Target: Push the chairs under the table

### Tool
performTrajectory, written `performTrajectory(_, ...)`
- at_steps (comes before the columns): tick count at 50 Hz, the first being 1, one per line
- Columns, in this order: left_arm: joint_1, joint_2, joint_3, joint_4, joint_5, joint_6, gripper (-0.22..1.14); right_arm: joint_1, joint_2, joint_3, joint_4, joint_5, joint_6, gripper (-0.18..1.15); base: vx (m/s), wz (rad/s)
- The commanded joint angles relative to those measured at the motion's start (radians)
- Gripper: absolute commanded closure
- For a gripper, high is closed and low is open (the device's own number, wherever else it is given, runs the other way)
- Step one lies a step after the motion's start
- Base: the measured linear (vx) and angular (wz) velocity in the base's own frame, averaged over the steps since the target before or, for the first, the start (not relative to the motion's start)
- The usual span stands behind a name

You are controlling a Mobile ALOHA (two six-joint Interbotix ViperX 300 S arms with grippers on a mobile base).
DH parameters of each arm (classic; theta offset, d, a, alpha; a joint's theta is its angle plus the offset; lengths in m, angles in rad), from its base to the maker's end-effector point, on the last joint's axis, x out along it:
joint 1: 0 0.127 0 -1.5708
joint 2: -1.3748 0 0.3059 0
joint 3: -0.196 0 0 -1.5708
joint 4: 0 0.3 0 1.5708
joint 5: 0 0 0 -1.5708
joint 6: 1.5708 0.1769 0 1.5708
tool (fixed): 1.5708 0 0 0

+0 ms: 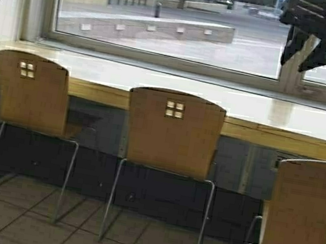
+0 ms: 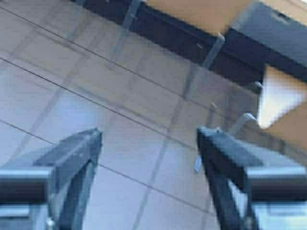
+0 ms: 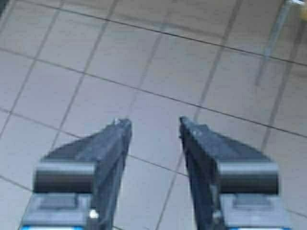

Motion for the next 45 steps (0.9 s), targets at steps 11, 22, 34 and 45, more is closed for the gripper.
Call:
performTrajectory(11, -0.002, -0.014, -0.020, -0.003, 0.040, -0.005, -0.01, 0.006, 0.020, -0.018, 0.002, 0.003, 0.000, 0.21, -0.08, -0.40)
performTrajectory(22, 0.000, -0.026, -0.023, -0.003, 0.044, -0.009, -0.01, 0.005, 0.060, -0.037, -0.002, 0.026, -0.005, 0.21, -0.05, -0.41)
performTrajectory(34, 0.000, -0.023, -0.018, -0.003, 0.043, -0.009, -0.01, 0.005, 0.072, -0.037, -0.005, 0.041, -0.003, 0.21, 0.00, -0.39)
performTrajectory(45, -0.002, 0.008, -0.031, -0.003, 0.040, -0.009, -0.01, 0.005, 0.103, -0.037, -0.002, 0.041, -0.002, 0.21, 0.05, -0.24)
